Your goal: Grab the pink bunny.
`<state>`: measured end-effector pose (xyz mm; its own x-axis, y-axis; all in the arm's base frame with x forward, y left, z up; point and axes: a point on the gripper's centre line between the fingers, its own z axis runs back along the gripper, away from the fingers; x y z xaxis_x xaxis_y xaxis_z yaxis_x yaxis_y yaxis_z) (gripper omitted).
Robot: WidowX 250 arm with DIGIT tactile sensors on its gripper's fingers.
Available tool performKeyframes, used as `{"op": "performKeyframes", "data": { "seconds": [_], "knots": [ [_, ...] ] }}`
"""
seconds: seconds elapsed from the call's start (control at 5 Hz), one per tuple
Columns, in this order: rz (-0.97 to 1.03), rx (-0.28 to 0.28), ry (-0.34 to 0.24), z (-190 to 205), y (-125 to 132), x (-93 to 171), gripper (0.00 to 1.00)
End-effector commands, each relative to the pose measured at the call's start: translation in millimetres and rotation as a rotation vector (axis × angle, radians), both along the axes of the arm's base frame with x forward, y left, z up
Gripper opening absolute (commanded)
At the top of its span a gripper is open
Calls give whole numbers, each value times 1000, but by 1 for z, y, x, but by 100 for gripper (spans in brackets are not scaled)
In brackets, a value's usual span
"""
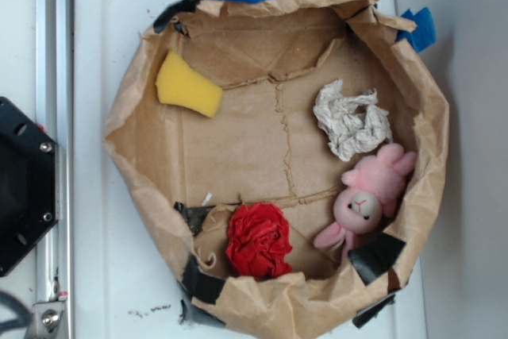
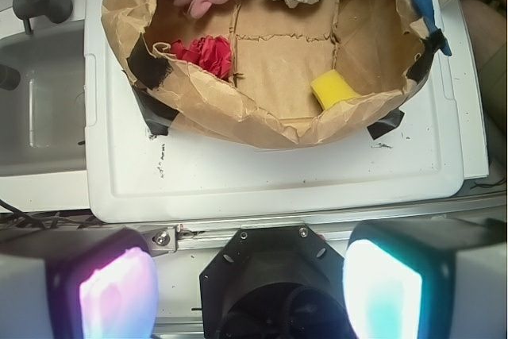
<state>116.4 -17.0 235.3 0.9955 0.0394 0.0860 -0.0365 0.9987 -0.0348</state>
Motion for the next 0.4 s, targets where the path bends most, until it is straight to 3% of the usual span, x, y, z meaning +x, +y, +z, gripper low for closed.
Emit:
{"op": "performKeyframes", "data": {
  "seconds": [0.0,0.2],
  "knots": [
    [0,0,0,0,0,0,100],
    [52,-4,0,-11,-1,24,100]
  ]
}}
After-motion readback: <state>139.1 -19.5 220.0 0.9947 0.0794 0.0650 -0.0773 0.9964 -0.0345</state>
